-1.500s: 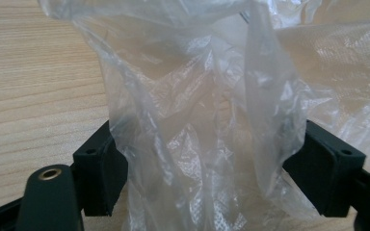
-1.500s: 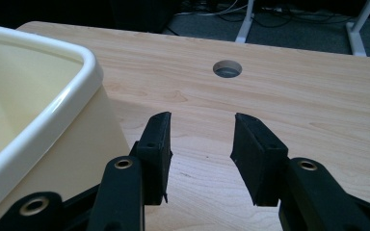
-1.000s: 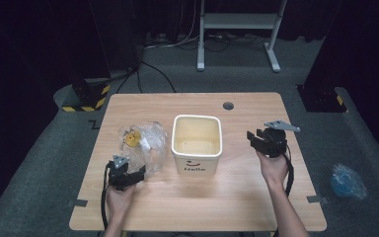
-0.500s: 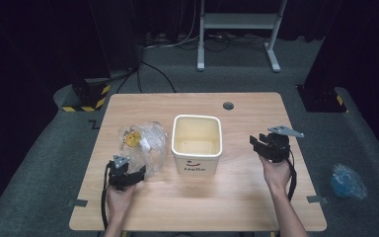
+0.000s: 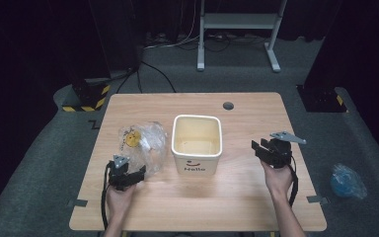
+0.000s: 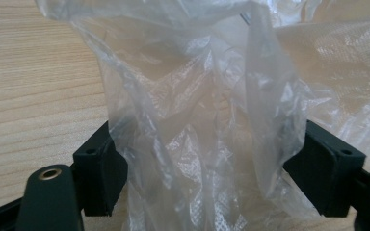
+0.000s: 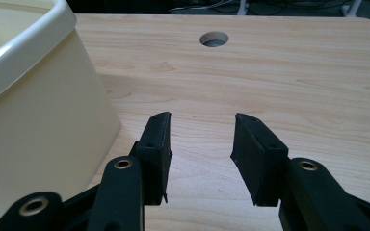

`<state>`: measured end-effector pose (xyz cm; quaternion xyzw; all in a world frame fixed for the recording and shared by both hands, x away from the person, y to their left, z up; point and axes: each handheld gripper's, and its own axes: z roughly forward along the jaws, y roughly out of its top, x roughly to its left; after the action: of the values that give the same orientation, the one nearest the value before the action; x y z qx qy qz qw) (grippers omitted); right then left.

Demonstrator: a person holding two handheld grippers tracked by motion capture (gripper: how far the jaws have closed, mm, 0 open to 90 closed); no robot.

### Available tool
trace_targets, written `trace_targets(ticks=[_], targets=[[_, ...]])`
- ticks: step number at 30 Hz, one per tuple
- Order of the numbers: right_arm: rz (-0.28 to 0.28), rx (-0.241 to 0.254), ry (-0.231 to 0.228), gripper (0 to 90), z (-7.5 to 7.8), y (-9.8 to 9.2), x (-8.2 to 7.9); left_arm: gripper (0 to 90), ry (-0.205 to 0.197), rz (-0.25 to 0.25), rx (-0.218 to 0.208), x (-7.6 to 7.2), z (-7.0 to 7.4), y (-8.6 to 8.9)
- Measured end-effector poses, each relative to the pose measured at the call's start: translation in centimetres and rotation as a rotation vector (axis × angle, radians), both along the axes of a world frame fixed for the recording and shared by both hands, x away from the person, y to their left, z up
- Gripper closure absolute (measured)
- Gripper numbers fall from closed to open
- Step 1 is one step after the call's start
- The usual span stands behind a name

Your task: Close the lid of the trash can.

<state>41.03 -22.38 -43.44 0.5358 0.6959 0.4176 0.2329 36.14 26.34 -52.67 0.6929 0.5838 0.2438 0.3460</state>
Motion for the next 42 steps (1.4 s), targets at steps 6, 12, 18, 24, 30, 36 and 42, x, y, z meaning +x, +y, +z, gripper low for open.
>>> trace_targets(ticks=[6,12,18,24,30,36,42], targets=[[0.000,0.006,0.003,57.6,-0.5,-0.1,-0.3,22.5,0.000,0.001,0.001,0.0,0.0,0.0],[-0.001,0.011,0.008,57.6,-0.9,-0.2,-0.6,22.5,-0.001,0.001,0.002,0.0,0.0,0.0],[0.000,0.019,0.014,57.6,-1.4,-0.2,-0.8,22.5,-0.005,0.006,-0.003,0.0,0.0,-0.1],[0.004,0.021,0.018,57.7,-1.9,-0.1,-0.9,22.5,-0.004,0.006,-0.002,0.0,0.0,-0.1],[0.007,0.023,0.023,57.7,-2.4,0.0,-1.1,22.5,-0.004,0.006,-0.001,0.0,0.0,-0.1],[0.010,0.028,0.031,57.7,-3.0,0.1,-1.1,22.5,-0.004,0.006,-0.003,0.0,0.0,-0.1],[0.013,0.032,0.035,57.7,-3.4,0.2,-1.2,22.6,-0.003,0.006,-0.003,0.0,0.0,-0.1]])
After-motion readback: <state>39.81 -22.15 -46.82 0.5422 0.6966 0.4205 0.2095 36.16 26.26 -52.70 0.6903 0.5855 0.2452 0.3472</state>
